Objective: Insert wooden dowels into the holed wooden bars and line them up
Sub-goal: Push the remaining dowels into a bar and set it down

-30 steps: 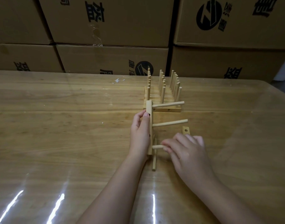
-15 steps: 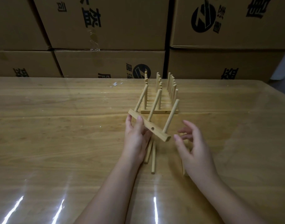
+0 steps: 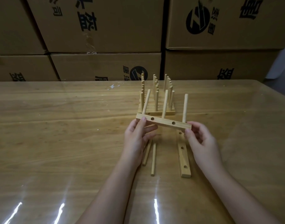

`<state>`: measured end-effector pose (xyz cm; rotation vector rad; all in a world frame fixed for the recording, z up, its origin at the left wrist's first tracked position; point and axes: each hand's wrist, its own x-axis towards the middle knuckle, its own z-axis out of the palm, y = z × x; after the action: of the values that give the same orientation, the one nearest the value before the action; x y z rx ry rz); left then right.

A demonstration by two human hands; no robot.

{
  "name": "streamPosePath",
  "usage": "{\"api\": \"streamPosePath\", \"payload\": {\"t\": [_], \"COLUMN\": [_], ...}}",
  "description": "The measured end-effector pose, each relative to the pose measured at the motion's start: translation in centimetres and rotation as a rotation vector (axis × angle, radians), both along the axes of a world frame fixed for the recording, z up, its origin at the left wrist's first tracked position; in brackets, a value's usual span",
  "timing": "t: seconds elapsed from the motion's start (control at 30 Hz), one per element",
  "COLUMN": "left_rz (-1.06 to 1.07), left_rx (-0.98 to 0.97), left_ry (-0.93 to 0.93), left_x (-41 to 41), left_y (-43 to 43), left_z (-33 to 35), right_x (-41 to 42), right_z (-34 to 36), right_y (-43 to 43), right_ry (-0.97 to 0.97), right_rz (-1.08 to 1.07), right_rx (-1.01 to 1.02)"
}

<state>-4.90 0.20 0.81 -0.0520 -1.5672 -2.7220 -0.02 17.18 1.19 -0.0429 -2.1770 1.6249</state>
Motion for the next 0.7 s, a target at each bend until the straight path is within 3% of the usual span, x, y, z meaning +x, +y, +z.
{"api": "streamPosePath", "payload": {"t": [0.5, 0.63, 0.7], "left_rz": [0.113, 0.008, -0.024], "left_rx": [-0.273, -0.235, -0.315], "left_ry": [0.019, 0.012, 0.036], "left_x": [-0.1, 0.0, 0.1], "left_y": [-0.2, -0.4, -0.2], "left_z": [-0.5, -0.6, -0.7], "right_x": [-1.3, -1.4, -1.5], "right_z": [-1.0, -1.0, -1.0], "right_y": [1.5, 1.9, 2.1], "right_ry": [0.001, -0.020, -0.052], "right_rz": [0.011, 0.021, 0.033], "right_rx": [-0.063, -0.180, -0.219]}}
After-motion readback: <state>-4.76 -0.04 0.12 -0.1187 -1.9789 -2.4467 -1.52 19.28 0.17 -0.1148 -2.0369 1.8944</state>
